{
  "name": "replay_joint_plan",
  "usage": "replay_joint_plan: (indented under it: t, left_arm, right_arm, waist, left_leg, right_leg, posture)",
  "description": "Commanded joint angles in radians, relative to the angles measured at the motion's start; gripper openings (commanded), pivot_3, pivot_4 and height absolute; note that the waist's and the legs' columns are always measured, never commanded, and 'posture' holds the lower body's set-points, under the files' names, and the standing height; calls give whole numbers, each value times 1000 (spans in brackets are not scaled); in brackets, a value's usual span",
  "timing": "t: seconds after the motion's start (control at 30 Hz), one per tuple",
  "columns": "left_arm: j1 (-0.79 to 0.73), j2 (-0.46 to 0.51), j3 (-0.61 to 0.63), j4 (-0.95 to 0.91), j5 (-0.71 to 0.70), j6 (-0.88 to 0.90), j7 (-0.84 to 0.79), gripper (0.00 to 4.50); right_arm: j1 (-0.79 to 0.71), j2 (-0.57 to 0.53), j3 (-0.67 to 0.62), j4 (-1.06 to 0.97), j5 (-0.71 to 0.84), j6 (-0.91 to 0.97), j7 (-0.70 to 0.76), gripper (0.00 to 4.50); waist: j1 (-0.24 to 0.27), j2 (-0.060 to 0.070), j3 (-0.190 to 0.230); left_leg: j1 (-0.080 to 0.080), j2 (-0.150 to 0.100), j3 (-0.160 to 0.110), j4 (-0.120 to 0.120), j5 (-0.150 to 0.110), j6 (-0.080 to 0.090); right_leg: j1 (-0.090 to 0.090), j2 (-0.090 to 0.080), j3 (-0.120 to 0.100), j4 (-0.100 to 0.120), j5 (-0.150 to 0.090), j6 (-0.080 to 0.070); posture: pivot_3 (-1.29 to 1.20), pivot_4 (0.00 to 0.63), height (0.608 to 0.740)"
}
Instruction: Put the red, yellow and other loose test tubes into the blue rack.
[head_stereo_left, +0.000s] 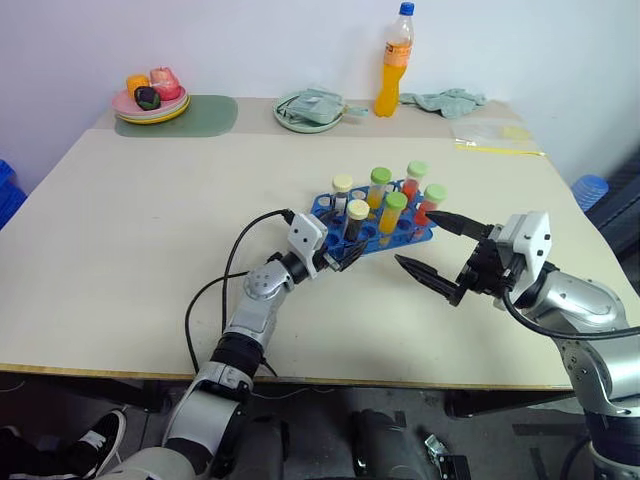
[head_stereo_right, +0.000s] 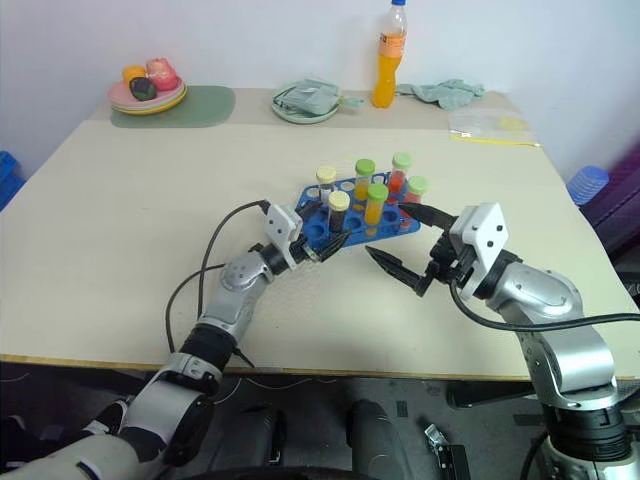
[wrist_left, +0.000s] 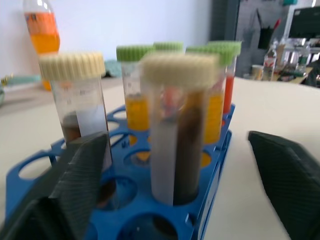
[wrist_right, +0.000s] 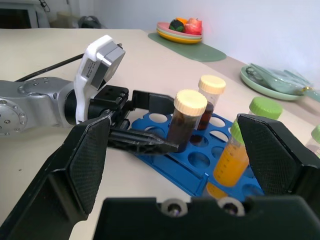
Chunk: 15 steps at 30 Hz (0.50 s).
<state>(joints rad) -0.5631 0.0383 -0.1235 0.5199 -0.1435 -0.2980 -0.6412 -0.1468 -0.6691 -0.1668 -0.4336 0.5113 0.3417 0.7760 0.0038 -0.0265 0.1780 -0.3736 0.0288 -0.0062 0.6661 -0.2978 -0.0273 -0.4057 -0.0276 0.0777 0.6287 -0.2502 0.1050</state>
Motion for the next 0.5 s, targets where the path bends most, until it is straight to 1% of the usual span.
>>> replay_joint_plan:
  t: [0.03,0.17,0.3,0.4,0.43,0.5]
  left_arm:
    - [42,25,18,-124,-20,25,3,4379]
    - [116,85,41,-272,-52,101,7,4379]
    - [183,177,67,-438,-99,197,-28,4379]
    - [218,263,112,-541,-159,275,-62,4379]
    - [230,304,133,-568,-179,292,-87,4379]
    - [255,395,192,-604,-267,380,-159,4379]
  right_arm:
    - [-25,10,0,12,-11,-35,5,4500]
    - [-40,30,23,39,-24,-53,8,4500]
    - [-38,34,26,73,-31,-74,27,4500]
    - [-30,19,9,90,-15,-73,57,4500]
    - [-23,10,-1,96,-10,-75,71,4500]
    - [3,-14,-23,108,-4,-74,104,4500]
  waist:
    - [0,0,0]
    - [-12,0,0]
    - [-18,0,0]
    - [-18,0,0]
    - [-18,0,0]
    - [-19,1,0]
  left_leg:
    - [0,0,0,0,0,0]
    - [0,1,0,0,0,0]
    - [0,1,0,0,0,0]
    - [1,1,0,0,0,0]
    - [1,2,0,0,0,0]
    - [1,2,0,0,0,0]
  right_leg:
    - [0,0,0,0,0,0]
    - [0,0,0,0,0,0]
    - [0,0,-1,1,0,0]
    - [0,0,-1,1,0,0]
    - [0,0,-1,1,0,0]
    - [0,0,-1,1,0,0]
  posture:
    - [0,150,740]
    - [0,150,740]
    - [0,150,740]
    - [0,150,740]
    - [0,150,740]
    - [0,150,740]
